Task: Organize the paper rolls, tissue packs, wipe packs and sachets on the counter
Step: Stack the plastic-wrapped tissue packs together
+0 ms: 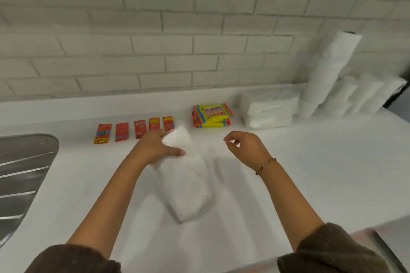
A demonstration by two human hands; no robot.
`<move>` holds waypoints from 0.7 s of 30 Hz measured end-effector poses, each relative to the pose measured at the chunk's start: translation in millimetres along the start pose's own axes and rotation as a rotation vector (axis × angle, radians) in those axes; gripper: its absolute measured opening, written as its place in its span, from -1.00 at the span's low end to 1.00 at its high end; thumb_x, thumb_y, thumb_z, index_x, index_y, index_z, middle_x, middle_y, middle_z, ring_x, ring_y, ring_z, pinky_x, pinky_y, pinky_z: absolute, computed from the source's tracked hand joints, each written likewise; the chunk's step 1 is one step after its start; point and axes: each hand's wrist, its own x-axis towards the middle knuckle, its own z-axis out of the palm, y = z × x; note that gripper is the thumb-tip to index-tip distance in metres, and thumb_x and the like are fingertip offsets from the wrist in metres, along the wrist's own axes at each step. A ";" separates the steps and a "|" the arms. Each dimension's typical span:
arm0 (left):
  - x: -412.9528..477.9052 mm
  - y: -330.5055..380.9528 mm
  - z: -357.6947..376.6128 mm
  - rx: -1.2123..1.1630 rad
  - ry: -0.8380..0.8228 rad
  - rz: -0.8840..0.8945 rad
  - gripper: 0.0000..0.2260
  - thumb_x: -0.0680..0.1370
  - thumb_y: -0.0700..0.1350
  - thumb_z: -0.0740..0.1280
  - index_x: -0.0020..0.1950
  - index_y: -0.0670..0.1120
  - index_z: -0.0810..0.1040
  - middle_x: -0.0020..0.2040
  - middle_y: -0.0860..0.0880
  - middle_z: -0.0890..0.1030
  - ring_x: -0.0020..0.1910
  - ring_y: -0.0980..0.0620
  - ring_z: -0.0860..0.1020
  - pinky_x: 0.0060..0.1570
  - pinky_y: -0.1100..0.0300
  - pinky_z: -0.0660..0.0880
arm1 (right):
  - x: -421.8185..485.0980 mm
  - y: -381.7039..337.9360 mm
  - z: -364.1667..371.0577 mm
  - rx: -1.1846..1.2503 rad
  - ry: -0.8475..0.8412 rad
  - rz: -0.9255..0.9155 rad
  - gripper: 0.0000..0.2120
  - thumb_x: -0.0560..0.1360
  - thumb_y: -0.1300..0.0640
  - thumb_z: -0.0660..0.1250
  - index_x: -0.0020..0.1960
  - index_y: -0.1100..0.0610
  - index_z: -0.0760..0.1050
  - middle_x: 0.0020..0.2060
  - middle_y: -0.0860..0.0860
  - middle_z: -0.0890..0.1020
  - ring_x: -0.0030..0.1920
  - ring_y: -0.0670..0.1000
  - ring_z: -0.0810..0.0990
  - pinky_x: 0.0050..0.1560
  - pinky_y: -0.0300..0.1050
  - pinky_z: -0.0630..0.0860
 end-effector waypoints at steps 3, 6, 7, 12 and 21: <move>-21.4 43.7 56.6 -0.143 0.035 0.060 -0.53 0.22 0.04 0.58 0.05 -0.04 0.54 -0.02 -0.02 0.60 -0.05 -0.03 0.56 -0.07 0.07 0.49 | -49.7 51.4 -46.8 0.039 0.109 0.084 -0.86 0.51 0.12 0.29 0.02 0.07 0.60 0.00 -0.07 0.67 -0.04 0.02 0.62 0.20 0.07 0.45; -44.8 83.1 114.1 -0.269 0.105 0.120 -0.41 0.26 0.02 0.57 0.23 0.02 0.44 0.10 0.05 0.50 0.03 0.03 0.47 -0.04 0.17 0.36 | -99.3 100.1 -85.8 0.062 0.193 0.152 -0.86 0.52 0.11 0.29 0.00 0.07 0.60 -0.03 -0.08 0.67 -0.05 0.00 0.61 0.16 0.04 0.49; -52.5 95.5 134.1 -0.307 0.123 0.143 -0.31 0.28 0.02 0.55 0.35 0.05 0.36 0.15 0.07 0.45 0.11 0.03 0.45 0.02 0.20 0.33 | -115.9 116.2 -98.6 0.068 0.212 0.172 -0.86 0.52 0.11 0.28 0.00 0.07 0.60 -0.05 -0.09 0.67 -0.05 0.00 0.61 0.15 0.04 0.50; -81.6 145.8 208.3 -0.389 0.179 0.265 -0.18 0.39 0.06 0.45 0.48 0.25 0.00 0.48 0.12 0.26 0.44 0.04 0.27 0.15 0.22 0.25 | -173.4 177.4 -150.0 0.066 0.286 0.254 -0.86 0.52 0.09 0.27 -0.01 0.04 0.59 -0.15 -0.16 0.62 -0.05 -0.02 0.60 0.18 0.06 0.48; -82.1 214.5 274.2 -0.367 0.113 0.307 -0.34 0.40 -0.01 0.46 0.43 0.10 0.26 0.35 0.09 0.41 0.28 0.06 0.40 0.14 0.25 0.27 | -189.0 239.8 -189.5 0.128 0.338 0.300 -0.86 0.53 0.10 0.27 -0.01 0.07 0.59 -0.18 -0.16 0.58 -0.09 -0.03 0.58 0.15 0.06 0.51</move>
